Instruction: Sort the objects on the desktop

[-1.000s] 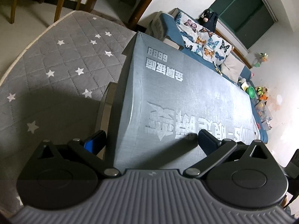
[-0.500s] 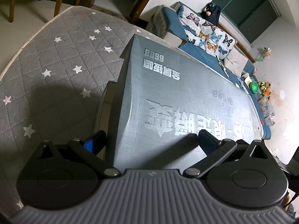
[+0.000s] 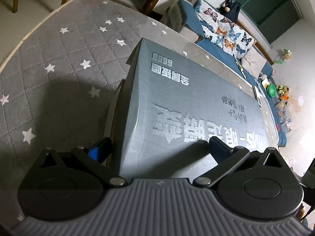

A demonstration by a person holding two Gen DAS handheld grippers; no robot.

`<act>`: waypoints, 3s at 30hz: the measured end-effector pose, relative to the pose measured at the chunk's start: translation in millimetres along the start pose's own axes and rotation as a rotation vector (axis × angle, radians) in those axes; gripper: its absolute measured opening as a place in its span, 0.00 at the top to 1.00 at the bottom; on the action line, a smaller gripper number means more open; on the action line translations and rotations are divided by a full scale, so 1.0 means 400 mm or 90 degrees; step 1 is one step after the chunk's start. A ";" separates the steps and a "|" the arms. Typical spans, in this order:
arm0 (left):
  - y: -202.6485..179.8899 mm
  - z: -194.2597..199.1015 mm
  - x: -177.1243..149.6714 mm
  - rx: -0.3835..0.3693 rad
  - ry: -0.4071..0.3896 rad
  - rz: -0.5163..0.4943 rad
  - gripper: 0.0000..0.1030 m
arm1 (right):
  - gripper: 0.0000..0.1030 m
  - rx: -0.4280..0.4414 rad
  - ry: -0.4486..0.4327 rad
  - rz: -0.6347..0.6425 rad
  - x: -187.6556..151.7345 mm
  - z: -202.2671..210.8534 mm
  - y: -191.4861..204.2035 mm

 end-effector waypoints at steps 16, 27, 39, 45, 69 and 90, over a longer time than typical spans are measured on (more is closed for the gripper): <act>-0.025 0.015 0.015 -0.011 -0.005 -0.024 0.00 | 0.00 -0.005 -0.013 0.009 0.018 0.027 0.020; -0.023 0.002 -0.032 -0.001 0.013 -0.022 0.00 | 0.00 -0.004 0.001 -0.003 0.007 0.029 0.022; -0.029 0.042 -0.031 0.016 0.003 -0.038 0.00 | 0.00 0.011 0.007 -0.020 -0.005 0.031 0.009; -0.011 0.017 -0.035 0.021 0.012 -0.030 0.00 | 0.00 0.019 0.015 -0.023 -0.010 0.031 0.003; 0.018 -0.025 -0.043 0.009 0.011 -0.022 0.00 | 0.00 0.020 0.024 -0.024 -0.041 0.000 -0.021; 0.076 -0.124 -0.059 -0.005 0.038 0.000 0.00 | 0.00 0.002 0.043 -0.044 -0.077 -0.048 -0.076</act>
Point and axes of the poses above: each gripper's, at about its wrist camera, not at the fingertips, and z roughly against the way its jaws point, y to its left, x to its top, the point moved 4 cm from there along -z, roughly the way its jaws point, and after that the axes turned 14 degrees about x, right-handed, at the moved point
